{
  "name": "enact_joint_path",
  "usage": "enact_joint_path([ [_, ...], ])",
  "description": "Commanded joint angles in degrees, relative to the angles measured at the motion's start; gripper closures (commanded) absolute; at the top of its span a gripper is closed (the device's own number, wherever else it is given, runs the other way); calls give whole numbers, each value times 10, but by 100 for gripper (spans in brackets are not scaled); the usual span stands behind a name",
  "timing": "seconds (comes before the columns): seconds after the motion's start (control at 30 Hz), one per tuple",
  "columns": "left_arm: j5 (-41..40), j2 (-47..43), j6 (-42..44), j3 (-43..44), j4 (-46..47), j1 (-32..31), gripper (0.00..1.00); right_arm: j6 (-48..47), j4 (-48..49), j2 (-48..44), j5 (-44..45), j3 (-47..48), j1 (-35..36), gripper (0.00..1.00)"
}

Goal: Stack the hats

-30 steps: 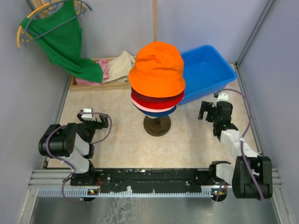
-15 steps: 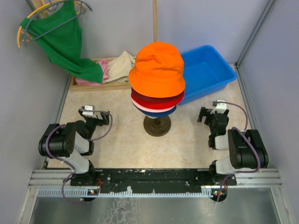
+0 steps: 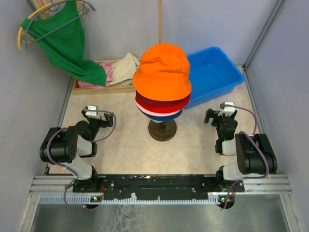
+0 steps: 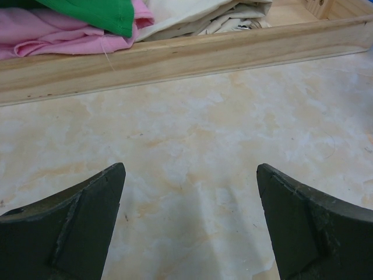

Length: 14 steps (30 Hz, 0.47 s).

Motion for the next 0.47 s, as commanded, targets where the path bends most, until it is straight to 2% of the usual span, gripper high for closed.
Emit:
enact_joint_path([
  [0.0,10,-8,6,6,0,4,1,-18,57,-1,-12,2,3,1],
  [0.43,19,-10,14,16,-20,3,1,-18,53,2,-10,6,3,1],
])
